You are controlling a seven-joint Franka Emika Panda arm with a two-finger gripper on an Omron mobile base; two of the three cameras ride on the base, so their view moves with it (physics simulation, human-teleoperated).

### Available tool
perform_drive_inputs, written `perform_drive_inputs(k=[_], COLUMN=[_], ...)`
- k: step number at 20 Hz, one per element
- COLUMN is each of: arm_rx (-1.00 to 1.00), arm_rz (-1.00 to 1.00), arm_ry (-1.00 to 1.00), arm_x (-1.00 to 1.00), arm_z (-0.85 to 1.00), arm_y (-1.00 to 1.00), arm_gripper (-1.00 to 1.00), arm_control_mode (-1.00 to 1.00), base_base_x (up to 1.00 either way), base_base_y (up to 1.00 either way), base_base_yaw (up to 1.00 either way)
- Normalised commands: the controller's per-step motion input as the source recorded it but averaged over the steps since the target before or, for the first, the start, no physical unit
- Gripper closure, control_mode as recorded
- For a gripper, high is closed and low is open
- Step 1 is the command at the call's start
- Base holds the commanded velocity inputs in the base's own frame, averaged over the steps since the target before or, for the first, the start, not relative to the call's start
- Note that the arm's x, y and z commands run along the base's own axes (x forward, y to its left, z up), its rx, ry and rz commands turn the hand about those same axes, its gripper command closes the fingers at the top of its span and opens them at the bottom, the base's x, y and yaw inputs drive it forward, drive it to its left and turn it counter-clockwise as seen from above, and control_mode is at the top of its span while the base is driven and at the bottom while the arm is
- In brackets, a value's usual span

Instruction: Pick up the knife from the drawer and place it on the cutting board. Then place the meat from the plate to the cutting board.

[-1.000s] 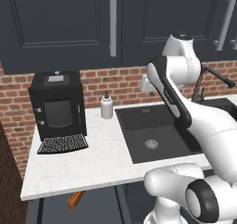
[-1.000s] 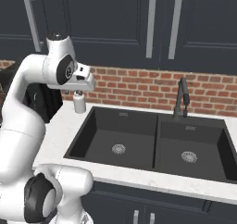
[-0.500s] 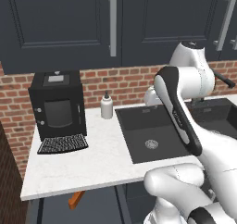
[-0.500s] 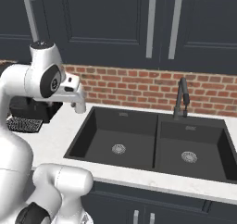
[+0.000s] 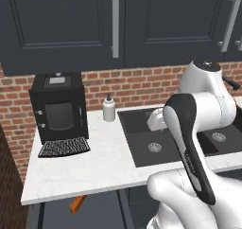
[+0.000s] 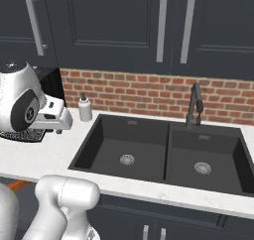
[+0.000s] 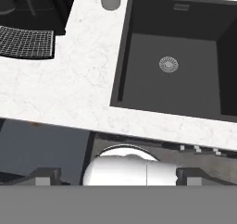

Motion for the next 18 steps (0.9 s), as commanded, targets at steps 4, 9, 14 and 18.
perform_drive_inputs(k=[4, 9, 14, 18], arm_rx=[0.00, 0.00, 0.00, 0.00], arm_rz=[0.00, 0.00, 0.00, 0.00], arm_ry=[-0.01, 0.00, 0.00, 0.00], arm_x=[-0.70, -0.17, 0.00, 0.00], arm_z=[0.00, 0.00, 0.00, 0.00], arm_y=[0.00, 0.00, 0.00, 0.00], arm_gripper=[-1.00, -1.00, -1.00, -1.00], arm_control_mode=[-1.00, 1.00, 1.00, 1.00], base_base_x=[0.00, -0.20, -0.31, -0.04], base_base_y=[0.00, -0.01, -0.59, -0.72], base_base_yaw=[0.00, 0.00, 0.08, 0.27])
